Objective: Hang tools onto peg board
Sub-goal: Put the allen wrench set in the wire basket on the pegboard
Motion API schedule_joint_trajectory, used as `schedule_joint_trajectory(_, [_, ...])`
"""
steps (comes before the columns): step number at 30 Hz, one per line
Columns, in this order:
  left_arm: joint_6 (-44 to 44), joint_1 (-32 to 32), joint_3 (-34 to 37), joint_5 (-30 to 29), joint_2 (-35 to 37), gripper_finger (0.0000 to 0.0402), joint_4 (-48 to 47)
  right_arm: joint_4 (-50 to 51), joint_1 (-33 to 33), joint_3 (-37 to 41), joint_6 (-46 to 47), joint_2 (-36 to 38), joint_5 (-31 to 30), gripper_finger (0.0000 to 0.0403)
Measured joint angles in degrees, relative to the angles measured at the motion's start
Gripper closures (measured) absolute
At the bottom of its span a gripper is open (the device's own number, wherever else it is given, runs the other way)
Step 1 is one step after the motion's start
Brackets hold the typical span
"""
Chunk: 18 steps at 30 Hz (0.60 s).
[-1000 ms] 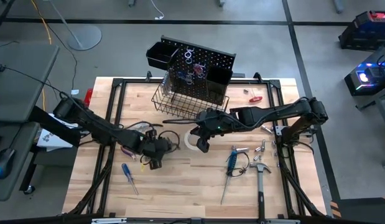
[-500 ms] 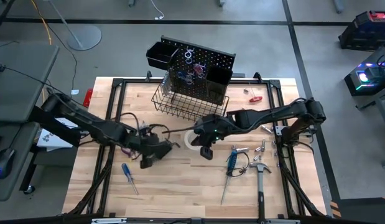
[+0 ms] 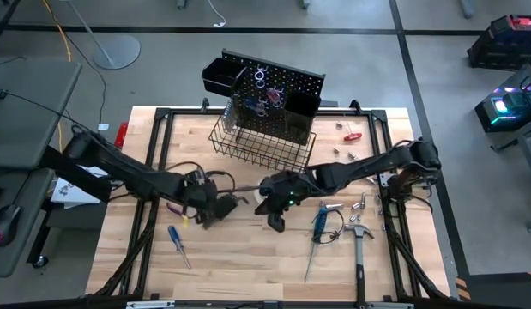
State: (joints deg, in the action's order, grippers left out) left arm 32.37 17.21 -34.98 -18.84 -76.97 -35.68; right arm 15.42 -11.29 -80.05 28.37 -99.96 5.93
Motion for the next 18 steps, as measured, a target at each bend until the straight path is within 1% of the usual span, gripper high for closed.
schedule_joint_trajectory(2, [0.4, 0.0, 0.0, -1.9, -3.3, 0.0401, 4.8, -0.2, -1.5, 0.0, 4.4, 0.0, -2.8, 0.0403])
schedule_joint_trajectory(7, [3.6, 0.8, -0.1, 0.0, -11.2, 0.0401, 17.9, 1.5, -5.7, 0.0, 11.2, 0.0, -7.3, 0.0403])
schedule_joint_trajectory(9, [4.3, 2.0, -1.3, -0.3, -13.8, 0.0401, 23.3, 3.0, -7.3, 0.0, 14.9, 0.0, -8.6, 0.0403])
schedule_joint_trajectory(11, [4.8, 2.9, -3.0, 0.0, -15.5, 0.0401, 25.9, 5.5, -8.8, 0.0, 17.7, 0.0, -10.0, 0.0403])
schedule_joint_trajectory(15, [5.1, 4.7, -6.6, 3.7, -18.6, 0.0401, 31.5, 9.8, -10.7, 0.0, 17.9, 0.0, -12.5, 0.0402])
schedule_joint_trajectory(18, [5.1, 5.5, -9.5, 4.9, -21.1, 0.0401, 34.0, 11.1, -10.9, 0.0, 15.0, -0.9, -12.7, 0.0390])
